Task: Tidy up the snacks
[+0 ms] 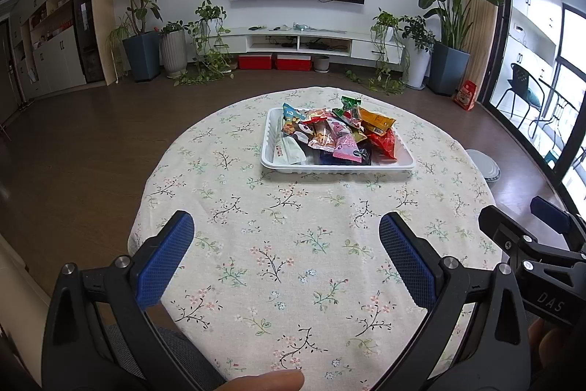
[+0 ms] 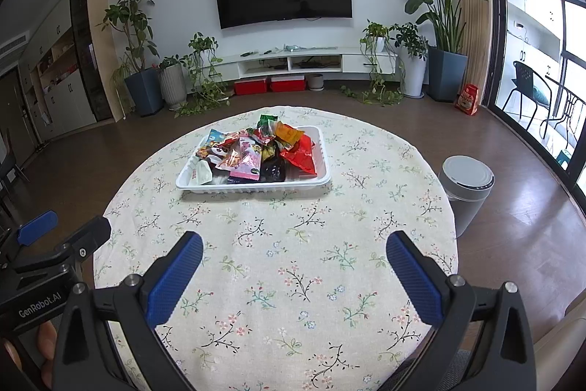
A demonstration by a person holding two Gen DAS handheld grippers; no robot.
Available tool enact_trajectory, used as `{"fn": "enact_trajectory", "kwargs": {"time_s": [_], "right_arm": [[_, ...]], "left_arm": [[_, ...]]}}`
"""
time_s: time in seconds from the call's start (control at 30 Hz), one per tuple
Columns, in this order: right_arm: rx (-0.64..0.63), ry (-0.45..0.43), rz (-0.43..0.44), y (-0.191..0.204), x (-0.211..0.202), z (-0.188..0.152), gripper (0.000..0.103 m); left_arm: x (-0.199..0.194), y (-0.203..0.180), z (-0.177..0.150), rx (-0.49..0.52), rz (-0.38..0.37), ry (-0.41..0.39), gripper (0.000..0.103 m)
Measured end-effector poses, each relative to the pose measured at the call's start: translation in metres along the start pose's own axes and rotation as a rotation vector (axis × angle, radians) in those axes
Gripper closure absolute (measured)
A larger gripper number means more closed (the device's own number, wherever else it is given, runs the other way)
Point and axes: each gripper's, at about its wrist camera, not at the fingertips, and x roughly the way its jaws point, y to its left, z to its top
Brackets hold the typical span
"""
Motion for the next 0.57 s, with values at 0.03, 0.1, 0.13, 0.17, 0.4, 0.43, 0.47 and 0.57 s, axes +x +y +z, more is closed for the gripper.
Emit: {"fn": "enact_trajectory", "kwargs": {"time_s": [0.03, 0.1, 0.13, 0.17, 0.4, 0.43, 0.47, 0.57], "right_arm": [[0.000, 0.001, 0.000, 0.0001, -0.0002, -0.0005, 0.000], [0.000, 0.001, 0.000, 0.0000, -0.0002, 0.0003, 0.000], [0.000, 0.001, 0.000, 0.0001, -0.0007, 0.0000, 0.000], [0.000, 0.000, 0.000, 0.0000, -0.0011, -0.0003, 0.000], [0.004, 0.006, 0.003, -0.0006, 0.0001, 0.0000, 0.000], [0.006, 0.007, 0.004, -0.0005, -0.0005, -0.0011, 0.000], [0.007, 0.008, 0.004, -0.0007, -0.0008, -0.0031, 0.000], [0.010, 0.013, 0.004, -0.0007, -0.0025, -0.0078, 0.000]], "left_arm": [[0.0005, 0.0002, -0.0004, 0.001, -0.001, 0.001, 0.000], [0.0023, 0.0012, -0.0012, 0.003, -0.001, 0.001, 0.000], [0.0024, 0.0011, -0.0012, 0.003, -0.002, 0.002, 0.000], [0.0025, 0.0011, -0.0014, 0.004, -0.002, 0.002, 0.000], [0.0027, 0.0018, -0.0018, 0.005, 0.007, -0.003, 0.000], [0.0038, 0.0021, -0.0023, 0.007, 0.018, -0.001, 0.000], [0.0045, 0.0026, -0.0027, 0.009, 0.025, -0.001, 0.000], [0.0085, 0.0055, -0.0023, 0.005, 0.018, 0.003, 0.000]]}}
